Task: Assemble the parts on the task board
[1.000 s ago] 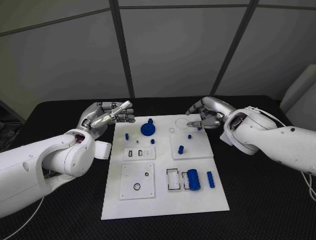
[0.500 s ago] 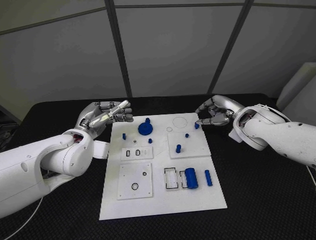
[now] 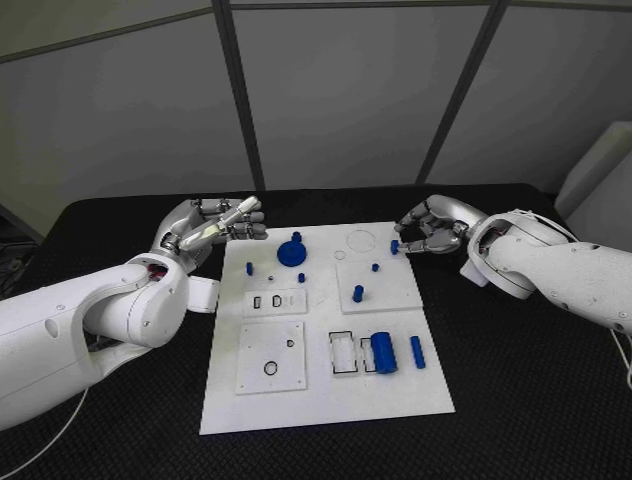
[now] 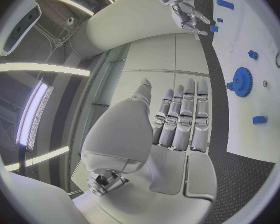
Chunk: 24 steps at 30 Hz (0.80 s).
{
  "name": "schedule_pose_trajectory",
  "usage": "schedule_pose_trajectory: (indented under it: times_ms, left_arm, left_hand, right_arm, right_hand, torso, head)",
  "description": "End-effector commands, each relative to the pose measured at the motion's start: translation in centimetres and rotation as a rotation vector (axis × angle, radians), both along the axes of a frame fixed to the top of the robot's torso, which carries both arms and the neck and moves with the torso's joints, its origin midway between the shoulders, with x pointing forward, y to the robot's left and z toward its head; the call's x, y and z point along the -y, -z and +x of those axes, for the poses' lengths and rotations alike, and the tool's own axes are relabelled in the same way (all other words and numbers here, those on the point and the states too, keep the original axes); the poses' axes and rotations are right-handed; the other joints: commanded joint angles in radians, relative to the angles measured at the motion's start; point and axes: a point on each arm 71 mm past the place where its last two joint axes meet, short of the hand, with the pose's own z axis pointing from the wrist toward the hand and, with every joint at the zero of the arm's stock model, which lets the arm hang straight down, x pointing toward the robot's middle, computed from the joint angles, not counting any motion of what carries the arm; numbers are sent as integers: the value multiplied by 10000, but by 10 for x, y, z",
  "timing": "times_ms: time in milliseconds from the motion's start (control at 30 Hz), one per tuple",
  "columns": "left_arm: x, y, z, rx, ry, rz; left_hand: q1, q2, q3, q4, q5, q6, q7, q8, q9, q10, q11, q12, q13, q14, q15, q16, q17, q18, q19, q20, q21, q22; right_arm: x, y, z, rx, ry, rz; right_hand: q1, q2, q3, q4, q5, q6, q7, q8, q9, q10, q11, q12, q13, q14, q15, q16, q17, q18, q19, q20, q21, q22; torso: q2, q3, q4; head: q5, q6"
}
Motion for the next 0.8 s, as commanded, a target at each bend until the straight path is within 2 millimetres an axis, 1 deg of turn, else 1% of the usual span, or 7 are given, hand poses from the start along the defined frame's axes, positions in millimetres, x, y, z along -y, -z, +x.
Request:
schedule_pose_trajectory:
  times_ms: [33,167,300,433,567,633,800]
  left_arm:
    - [1,-2,0,133,104,-42]
    - [1,-1,0,128,103,-41]
    - [1,-1,1,124,105,-41]
    - [1,-1,1,119,90,-35]
    - [1,-1,1,118,80,-30]
    - [1,-1,2,117,76,-29]
    - [1,-1,2,116,72,-26]
  left_hand:
    - [6,74,-10,-21,-66,-5,34,-11,-3,-31,-15,-23,-3,-74,4,-65,16,-102,-85,-9,24,-15]
    - [-1,73,-16,-20,-72,-4,34,-11,-3,-31,-14,-23,-3,-72,4,-68,18,-102,-86,-8,25,-15]
    - [-1,73,-16,-20,-72,-4,34,-11,-3,-31,-14,-23,-3,-72,4,-68,18,-102,-86,-8,25,-15]
    - [-1,73,-16,-20,-72,-4,34,-11,-3,-31,-14,-23,-3,-72,4,-68,18,-102,-86,-8,25,-15]
    - [-1,73,-16,-20,-72,-4,34,-11,-3,-31,-14,-23,-3,-72,4,-68,18,-102,-86,-8,25,-15]
    - [-1,73,-16,-20,-72,-4,34,-11,-3,-31,-14,-23,-3,-72,4,-68,18,-102,-86,-8,25,-15]
    - [-10,77,-23,-18,-79,-4,36,-11,-3,-32,-14,-23,-3,-70,4,-74,22,-101,-89,-7,26,-15]
  right_arm:
    - [-3,4,-1,-339,-282,-59]
    - [-4,6,0,-363,-194,-157]
    - [-5,8,1,-407,-143,-205]
    - [-7,10,1,-426,-153,-246]
    - [-9,12,2,-429,-156,-257]
    - [-9,12,2,-431,-143,-261]
    - [-10,14,4,-454,-120,-275]
  right_hand:
    - [58,51,3,-69,30,-3,27,-23,4,-25,7,-46,990,948,3,-3,2165,-77,-58,17,-63,-13]
    - [61,94,28,-96,25,77,35,14,17,-7,11,-28,1009,952,5,4,2183,-81,-44,16,-55,6]
    - [55,106,32,-99,22,100,38,25,21,-1,13,-22,1014,952,6,5,2186,-83,-37,17,-51,15]
    - [57,137,51,-113,19,138,38,41,25,4,14,-18,1018,955,7,9,2198,-84,-35,17,-50,17]
    - [60,193,88,-135,14,198,39,65,31,22,13,-1,1036,957,7,11,2202,-85,-27,18,-46,26]
    - [55,236,115,-146,12,243,37,81,34,36,11,13,1050,960,6,15,2215,-87,-21,18,-42,35]
    - [32,346,190,-170,13,386,19,131,43,67,-5,43,1080,964,-3,21,2231,-92,1,12,-28,64]
  torso:
    - [-4,2,-6]
    - [-4,6,-9]
    - [-3,-4,10]
    - [-10,1,7]
    - [-8,-4,-1]
    - [-11,1,1]
    - [-11,-3,-1]
  head:
    - [3,-14]
    - [37,-7]
    - [28,-33]
    - [53,-50]
    - [68,-60]
    - [73,-67]
    - [90,-68]
